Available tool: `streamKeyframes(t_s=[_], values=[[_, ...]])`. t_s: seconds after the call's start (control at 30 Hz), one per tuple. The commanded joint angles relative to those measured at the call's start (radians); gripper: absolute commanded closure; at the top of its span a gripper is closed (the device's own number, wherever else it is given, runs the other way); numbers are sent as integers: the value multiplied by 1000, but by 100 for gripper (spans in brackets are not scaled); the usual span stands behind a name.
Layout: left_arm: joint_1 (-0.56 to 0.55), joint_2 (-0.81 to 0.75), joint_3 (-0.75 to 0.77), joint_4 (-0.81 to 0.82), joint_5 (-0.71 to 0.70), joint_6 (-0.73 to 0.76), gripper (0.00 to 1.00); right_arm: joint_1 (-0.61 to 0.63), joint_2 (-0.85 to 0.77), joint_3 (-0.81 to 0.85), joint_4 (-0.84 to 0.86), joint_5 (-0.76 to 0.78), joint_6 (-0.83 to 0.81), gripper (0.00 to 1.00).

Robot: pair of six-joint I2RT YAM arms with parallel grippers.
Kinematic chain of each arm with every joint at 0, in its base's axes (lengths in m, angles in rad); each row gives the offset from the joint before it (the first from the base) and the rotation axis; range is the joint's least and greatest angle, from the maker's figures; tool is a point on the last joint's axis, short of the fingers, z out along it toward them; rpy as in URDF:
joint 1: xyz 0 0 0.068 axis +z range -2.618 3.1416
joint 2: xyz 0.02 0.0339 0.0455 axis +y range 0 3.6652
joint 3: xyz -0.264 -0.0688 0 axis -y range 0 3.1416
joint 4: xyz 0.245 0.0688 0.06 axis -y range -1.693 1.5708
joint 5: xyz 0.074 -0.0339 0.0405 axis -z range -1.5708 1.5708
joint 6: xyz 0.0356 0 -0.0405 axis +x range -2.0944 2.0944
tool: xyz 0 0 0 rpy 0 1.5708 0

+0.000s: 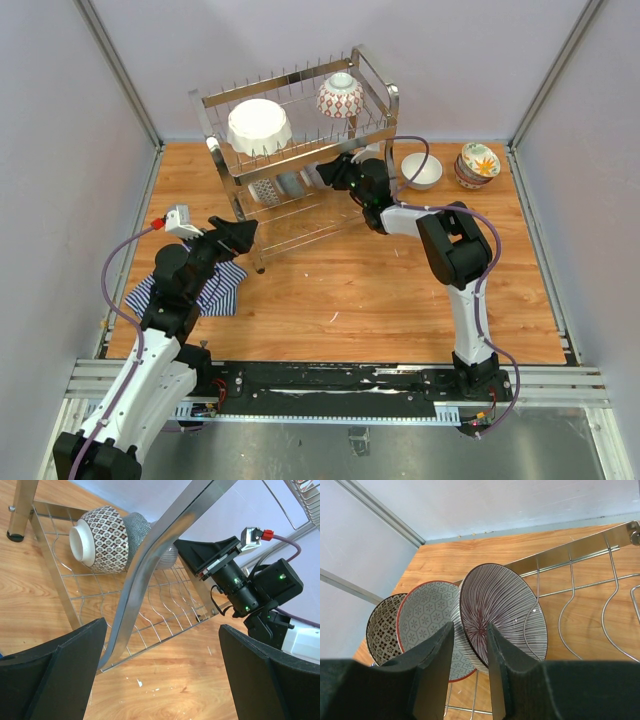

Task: Unload the bowls from the dish rack
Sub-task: Pick up the bowl from the dish rack.

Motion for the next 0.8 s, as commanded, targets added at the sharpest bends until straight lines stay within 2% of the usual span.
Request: streamKeyframes(t_s=[0.0,0.57,0.77], values=[[-7,-10,-10,31,-2,13,0,15,35,-1,-49,-12,20,67],[-6,-13,-18,33,3,13,0,29,32,-43,-22,-8,17,69],[-6,-14,-16,31,2,13,0,28,31,-47,-6,-21,16,76]])
